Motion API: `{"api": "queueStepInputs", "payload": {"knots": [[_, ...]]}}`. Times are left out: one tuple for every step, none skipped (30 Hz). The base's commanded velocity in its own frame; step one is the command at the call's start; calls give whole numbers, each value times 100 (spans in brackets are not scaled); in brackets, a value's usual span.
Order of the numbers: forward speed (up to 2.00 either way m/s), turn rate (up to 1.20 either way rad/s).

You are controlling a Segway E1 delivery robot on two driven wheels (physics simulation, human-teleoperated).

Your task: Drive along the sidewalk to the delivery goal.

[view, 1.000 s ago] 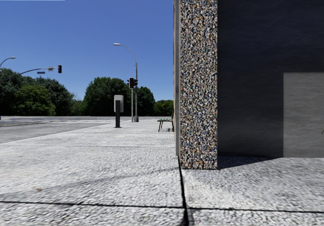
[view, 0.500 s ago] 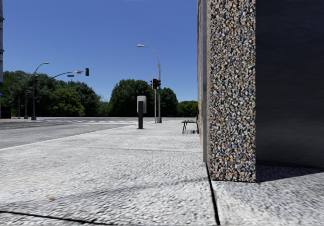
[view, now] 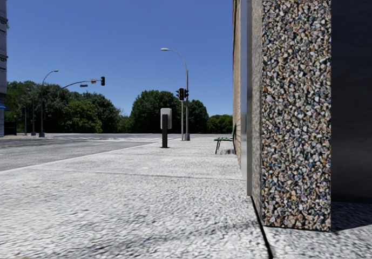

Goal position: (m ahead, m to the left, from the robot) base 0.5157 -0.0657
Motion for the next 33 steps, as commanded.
{"api": "queueStepInputs", "payload": {"knots": [[74, 0], [74, 0], [74, 0], [74, 0], [74, 0], [72, 0], [66, 0], [58, 0], [46, 0], [46, 0], [24, 0], [3, 0], [0, 0], [0, 0], [0, 0], [0, 0], [0, 0], [0, 0], [0, 0], [0, 0], [0, 0], [0, 0], [0, 0], [0, 0], [0, 0], [0, 0], [0, 0], [0, 0], [0, 0], [0, 0], [0, 0], [0, 0], [0, 0]]}}
